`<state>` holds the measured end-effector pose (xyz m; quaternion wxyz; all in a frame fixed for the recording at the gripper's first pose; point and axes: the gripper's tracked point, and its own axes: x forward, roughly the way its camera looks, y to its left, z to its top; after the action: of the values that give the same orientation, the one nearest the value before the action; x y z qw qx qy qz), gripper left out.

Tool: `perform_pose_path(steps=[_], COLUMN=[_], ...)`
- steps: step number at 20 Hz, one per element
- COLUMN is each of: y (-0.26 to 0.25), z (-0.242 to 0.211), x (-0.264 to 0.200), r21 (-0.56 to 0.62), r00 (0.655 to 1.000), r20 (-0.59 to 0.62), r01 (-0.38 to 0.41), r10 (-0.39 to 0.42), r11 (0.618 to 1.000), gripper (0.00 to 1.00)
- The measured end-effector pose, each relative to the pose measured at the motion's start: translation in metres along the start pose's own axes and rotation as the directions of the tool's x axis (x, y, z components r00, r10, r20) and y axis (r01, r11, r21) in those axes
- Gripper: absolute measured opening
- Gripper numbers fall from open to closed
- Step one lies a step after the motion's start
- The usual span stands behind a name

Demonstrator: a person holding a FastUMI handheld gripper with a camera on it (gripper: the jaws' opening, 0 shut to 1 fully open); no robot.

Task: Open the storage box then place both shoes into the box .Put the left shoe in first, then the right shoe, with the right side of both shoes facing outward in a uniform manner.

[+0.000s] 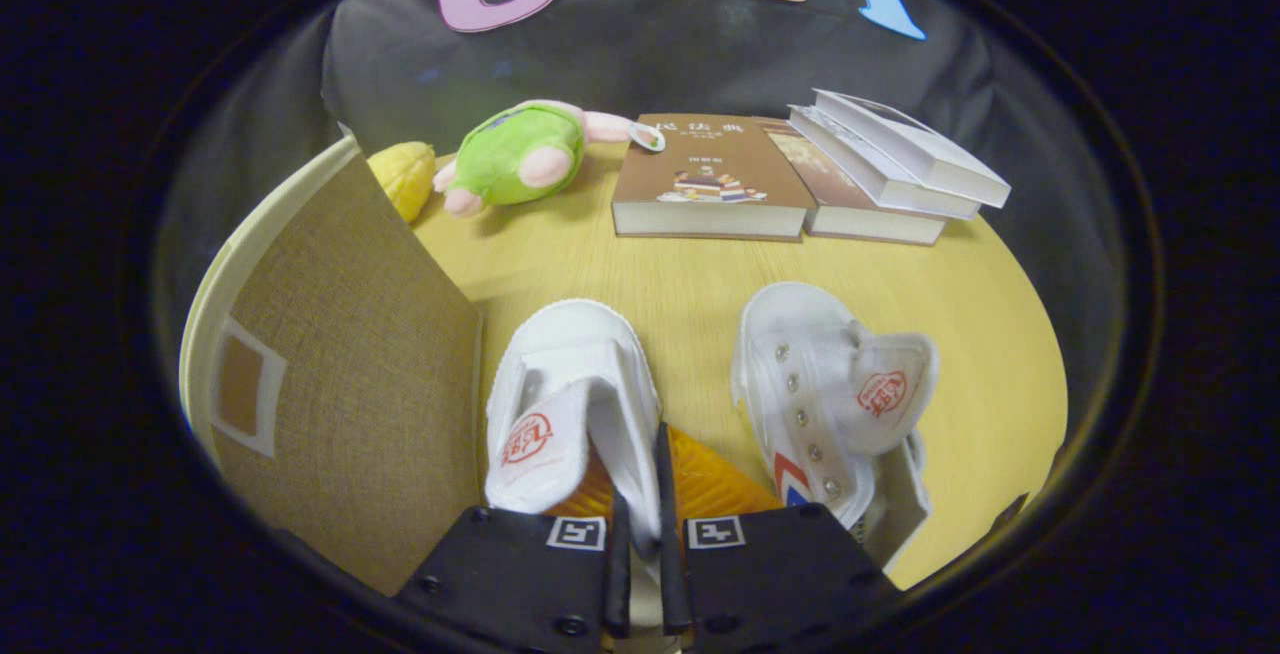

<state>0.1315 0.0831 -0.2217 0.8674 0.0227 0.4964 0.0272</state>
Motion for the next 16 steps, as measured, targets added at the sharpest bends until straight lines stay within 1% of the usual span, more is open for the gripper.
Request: perform_pose_path(steps=[1,3,4,7,10,13,16], y=[0.002,0.003,0.001,-0.007,-0.010,-0.011,-0.003], z=[0.000,0.006,0.011,0.021,0.039,0.067,0.094], x=[0.004,0.001,-0.005,-0.016,-0.042,-0.078,-0.114], r21=[-0.007,0.015,0.028,0.017,0.037,0.036,0.025], r00=[1.000,1.000,0.999,0.996,0.989,0.977,0.965], r20=[0.004,0.029,0.041,0.075,0.122,0.181,0.228], r01=[-0.001,-0.008,0.001,0.050,0.077,0.112,0.128], r10=[0.001,0.008,-0.002,-0.051,-0.081,-0.117,-0.130], r11=[1.000,1.000,1.000,0.999,0.996,0.993,0.992], gripper=[0.11,0.09,0.08,0.08,0.08,0.08,0.08])
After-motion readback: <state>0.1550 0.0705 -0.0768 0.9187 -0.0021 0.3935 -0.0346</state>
